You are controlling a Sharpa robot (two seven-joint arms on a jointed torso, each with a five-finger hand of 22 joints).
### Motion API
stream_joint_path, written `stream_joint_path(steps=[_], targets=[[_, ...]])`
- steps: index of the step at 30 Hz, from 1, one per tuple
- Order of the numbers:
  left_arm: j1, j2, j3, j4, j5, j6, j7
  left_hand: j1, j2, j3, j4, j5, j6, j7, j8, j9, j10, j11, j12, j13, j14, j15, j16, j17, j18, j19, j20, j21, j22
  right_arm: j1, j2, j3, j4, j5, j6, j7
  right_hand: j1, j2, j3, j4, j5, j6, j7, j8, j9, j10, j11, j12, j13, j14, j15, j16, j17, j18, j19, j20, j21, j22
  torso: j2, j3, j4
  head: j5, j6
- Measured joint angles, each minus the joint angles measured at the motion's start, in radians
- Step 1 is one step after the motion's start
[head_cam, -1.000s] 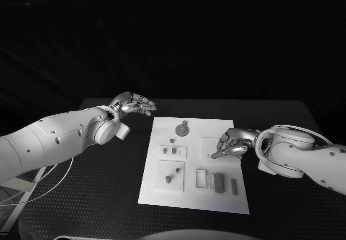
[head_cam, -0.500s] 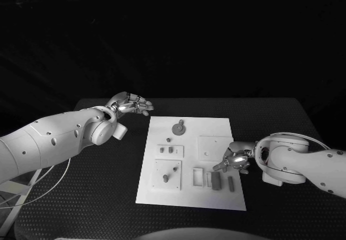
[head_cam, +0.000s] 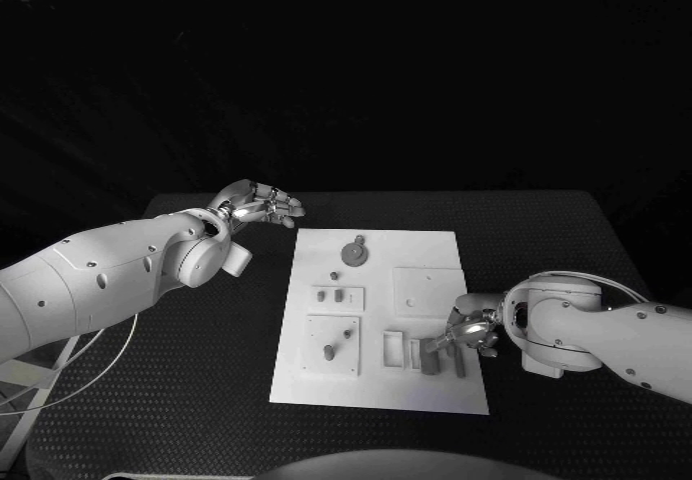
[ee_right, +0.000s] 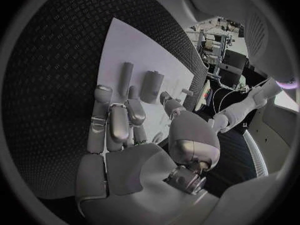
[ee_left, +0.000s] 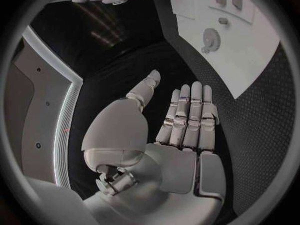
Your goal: Assemble the parts on the task board
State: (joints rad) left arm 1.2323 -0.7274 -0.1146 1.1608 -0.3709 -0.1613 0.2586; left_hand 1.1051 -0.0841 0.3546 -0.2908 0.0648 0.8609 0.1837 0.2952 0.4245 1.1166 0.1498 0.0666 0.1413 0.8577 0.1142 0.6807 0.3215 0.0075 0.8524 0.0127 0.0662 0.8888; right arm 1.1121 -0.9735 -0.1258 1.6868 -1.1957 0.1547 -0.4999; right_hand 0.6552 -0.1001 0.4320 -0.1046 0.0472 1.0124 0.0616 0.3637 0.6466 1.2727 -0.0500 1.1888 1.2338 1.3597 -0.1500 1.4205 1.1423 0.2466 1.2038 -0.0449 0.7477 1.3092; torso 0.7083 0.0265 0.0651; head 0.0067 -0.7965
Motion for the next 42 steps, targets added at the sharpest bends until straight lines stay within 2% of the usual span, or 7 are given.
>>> stream_joint_path(steps=[8,22,26,30,31,35,42], targets=[[0.000,0.000,0.000,0.001,0.000,0.000,0.000,0.000,0.000,0.000,0.000,0.000,0.000,0.000,0.000,-0.001,0.000,0.000,0.000,0.000,0.000,0.000,0.000,0.001,0.000,0.000,0.000,0.000,-0.001,-0.030,0.029,0.000,-0.009,-0.001,-0.002,-0.004,-0.009,-0.009,0.000,0.000,0.000,0.003,0.003,-0.003,0.005,0.004,0.000,0.000,0.001,0.000,0.000,0.000,-0.004,0.000,-0.004,-0.003,0.004,0.000,0.000,0.0008,0.0000,0.002,-0.007],[0.000,-0.001,0.000,0.001,0.000,0.001,0.000,0.000,0.000,0.000,0.000,0.000,0.000,0.000,0.000,-0.001,0.000,0.000,0.000,-0.001,0.000,0.000,0.000,0.002,0.000,0.000,0.000,0.000,-0.001,-0.050,0.061,0.005,-0.023,0.000,-0.027,0.005,-0.009,-0.009,0.016,-0.011,0.000,0.012,0.001,-0.014,0.003,-0.008,0.004,-0.028,-0.019,-0.003,-0.001,0.000,-0.021,0.001,-0.009,-0.005,0.015,0.000,0.000,0.0007,-0.0001,0.006,-0.016],[0.000,-0.001,0.000,0.002,0.000,0.001,0.000,0.000,0.000,0.000,0.000,0.000,0.000,0.000,0.000,-0.001,0.000,0.000,0.000,-0.001,0.000,0.000,0.000,0.002,0.000,0.000,0.000,0.000,-0.001,-0.052,0.062,0.006,-0.025,0.000,-0.035,0.009,0.006,0.030,0.026,-0.040,0.000,0.010,-0.002,-0.014,0.003,-0.011,0.007,-0.038,-0.025,-0.003,-0.001,0.000,-0.027,0.001,-0.011,-0.007,0.021,0.000,0.000,0.0001,-0.0001,0.007,-0.017],[0.000,-0.002,0.000,0.002,0.000,0.001,-0.001,0.000,0.000,0.000,0.000,0.000,0.000,0.000,0.000,-0.001,0.000,0.000,0.000,-0.001,0.000,0.000,0.000,0.002,0.000,0.000,0.000,0.000,-0.002,-0.053,0.062,0.005,-0.024,0.003,-0.043,0.010,0.021,0.118,0.026,-0.138,-0.002,0.009,-0.003,-0.021,0.002,-0.013,0.009,-0.043,-0.027,-0.008,0.003,0.000,-0.036,0.001,-0.020,-0.002,0.033,0.000,0.000,-0.0004,-0.0001,0.008,-0.019],[0.000,-0.002,0.000,0.002,0.000,0.001,-0.001,0.000,0.000,0.000,0.000,0.000,0.000,0.000,0.000,-0.001,0.000,0.000,0.000,-0.001,0.000,0.000,0.000,0.003,0.000,0.000,0.000,0.000,-0.002,-0.053,0.061,0.005,-0.024,0.003,-0.044,0.011,0.017,0.122,0.037,-0.158,-0.005,0.009,-0.003,-0.025,0.002,-0.013,0.009,-0.043,-0.027,-0.008,0.004,0.000,-0.038,0.001,-0.020,-0.002,0.035,0.000,0.000,-0.0005,-0.0001,0.008,-0.019],[0.000,-0.002,0.000,0.002,0.001,0.001,-0.002,0.000,0.000,0.000,0.000,0.000,0.000,0.000,0.000,-0.001,0.000,0.000,0.000,-0.001,0.000,0.000,0.000,0.003,0.000,0.000,0.000,0.000,-0.002,-0.053,0.057,0.005,-0.020,0.015,-0.051,0.012,0.024,0.115,0.090,-0.107,-0.005,0.015,0.006,-0.045,0.005,-0.014,0.010,-0.048,-0.027,-0.010,0.006,0.001,-0.048,0.001,-0.023,0.002,0.035,0.000,-0.001,-0.0011,-0.0005,0.009,-0.019],[0.000,-0.002,0.000,0.002,0.001,0.002,-0.004,0.000,0.000,0.000,0.000,0.000,-0.004,0.004,0.000,-0.002,0.000,0.000,0.000,-0.001,0.000,0.000,0.000,0.003,0.000,0.000,0.000,0.000,-0.002,-0.041,0.039,-0.002,-0.014,0.085,-0.069,0.007,0.023,0.115,0.109,-0.090,-0.001,0.034,0.005,-0.049,0.001,0.002,0.005,-0.048,-0.021,-0.013,0.009,0.004,-0.065,0.001,-0.021,0.012,0.046,0.000,-0.001,-0.0012,-0.0006,0.010,-0.020]])
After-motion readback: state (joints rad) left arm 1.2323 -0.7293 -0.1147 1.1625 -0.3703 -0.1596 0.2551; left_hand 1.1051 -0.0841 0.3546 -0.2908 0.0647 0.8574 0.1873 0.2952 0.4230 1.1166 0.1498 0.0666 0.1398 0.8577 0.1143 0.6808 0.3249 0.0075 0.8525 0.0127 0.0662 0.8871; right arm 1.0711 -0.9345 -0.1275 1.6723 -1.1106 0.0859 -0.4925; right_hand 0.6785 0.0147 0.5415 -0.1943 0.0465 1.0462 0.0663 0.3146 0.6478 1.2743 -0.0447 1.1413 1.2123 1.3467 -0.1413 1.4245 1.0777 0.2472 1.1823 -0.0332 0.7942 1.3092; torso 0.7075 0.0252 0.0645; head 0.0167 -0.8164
